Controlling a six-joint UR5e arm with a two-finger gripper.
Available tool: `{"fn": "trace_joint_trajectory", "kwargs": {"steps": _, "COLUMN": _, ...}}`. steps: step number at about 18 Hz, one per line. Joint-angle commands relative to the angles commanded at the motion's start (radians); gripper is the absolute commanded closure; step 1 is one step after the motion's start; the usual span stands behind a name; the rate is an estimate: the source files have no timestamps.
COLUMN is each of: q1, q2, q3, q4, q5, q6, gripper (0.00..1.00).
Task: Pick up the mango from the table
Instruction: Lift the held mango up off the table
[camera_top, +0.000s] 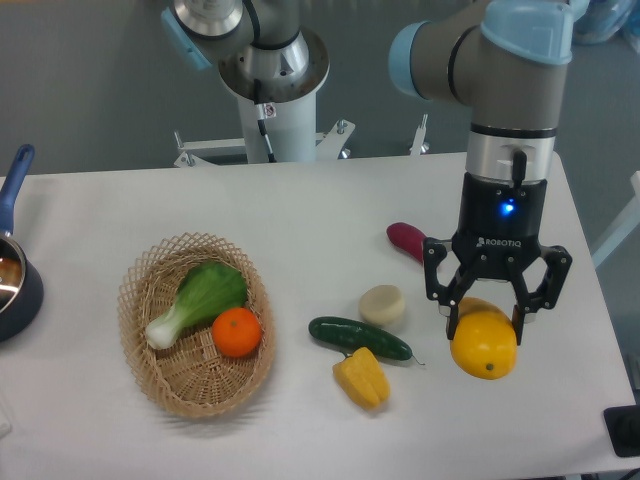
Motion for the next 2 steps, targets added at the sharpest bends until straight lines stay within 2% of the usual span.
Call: {"fn": "trace_joint_trajectory", "kwargs": {"steps": 2, "q1": -0.009, "q2": 0.002, "q3": -0.003, "q4": 0.0, "q5": 0.0, "q6": -0.003, "gripper": 0.54}}
